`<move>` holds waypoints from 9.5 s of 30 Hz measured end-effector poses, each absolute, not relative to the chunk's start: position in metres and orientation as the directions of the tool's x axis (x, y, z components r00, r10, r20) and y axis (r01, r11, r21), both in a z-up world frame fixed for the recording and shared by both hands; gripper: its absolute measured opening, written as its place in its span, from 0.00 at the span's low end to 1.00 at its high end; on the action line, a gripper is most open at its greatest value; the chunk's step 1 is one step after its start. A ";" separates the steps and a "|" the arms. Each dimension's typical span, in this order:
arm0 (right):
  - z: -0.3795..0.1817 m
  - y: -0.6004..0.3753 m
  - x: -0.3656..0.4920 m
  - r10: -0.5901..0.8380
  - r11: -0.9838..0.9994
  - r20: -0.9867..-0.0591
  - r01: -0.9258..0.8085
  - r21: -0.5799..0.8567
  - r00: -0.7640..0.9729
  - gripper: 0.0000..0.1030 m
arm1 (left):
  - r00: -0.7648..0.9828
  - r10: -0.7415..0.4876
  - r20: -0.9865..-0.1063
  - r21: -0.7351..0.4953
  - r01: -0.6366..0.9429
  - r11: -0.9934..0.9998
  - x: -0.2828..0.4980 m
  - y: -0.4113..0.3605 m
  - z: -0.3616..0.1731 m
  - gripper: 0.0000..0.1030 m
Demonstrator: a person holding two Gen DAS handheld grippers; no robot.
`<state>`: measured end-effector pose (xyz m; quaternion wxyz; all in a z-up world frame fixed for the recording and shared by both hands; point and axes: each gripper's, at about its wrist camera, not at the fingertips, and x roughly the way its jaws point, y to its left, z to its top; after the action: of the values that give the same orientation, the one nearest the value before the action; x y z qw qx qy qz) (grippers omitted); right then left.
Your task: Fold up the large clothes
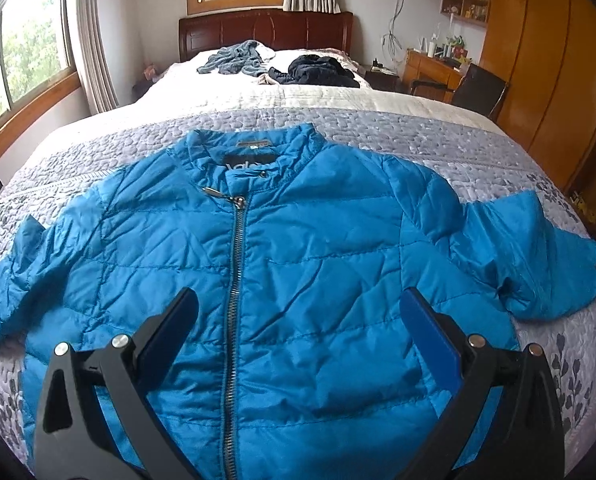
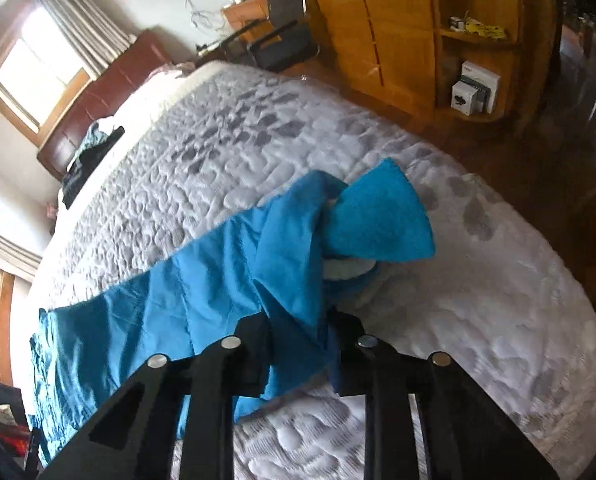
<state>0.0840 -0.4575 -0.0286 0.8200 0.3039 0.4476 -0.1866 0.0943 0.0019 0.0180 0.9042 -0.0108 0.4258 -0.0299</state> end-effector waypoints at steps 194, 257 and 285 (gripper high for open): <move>0.003 0.006 0.140 0.426 0.899 -0.784 -0.312 0.308 0.452 0.76 | 0.854 0.024 -0.519 -0.310 -0.215 0.926 0.031 0.311 0.113 0.02; -0.014 0.104 0.206 0.583 0.803 -0.789 -0.279 0.526 0.192 0.18 | 0.634 -0.520 -0.573 -0.483 0.252 0.839 0.059 0.233 0.013 0.45; 0.010 0.130 0.197 0.174 0.924 -0.877 -0.383 -0.012 0.447 0.79 | 0.611 -0.409 -0.678 -0.453 0.090 0.887 0.117 0.257 -0.030 0.48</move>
<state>0.1971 0.1296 0.0101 0.8441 -0.1047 0.4992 0.1651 0.1166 0.2566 -0.0304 0.8769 -0.1909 0.4176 -0.1420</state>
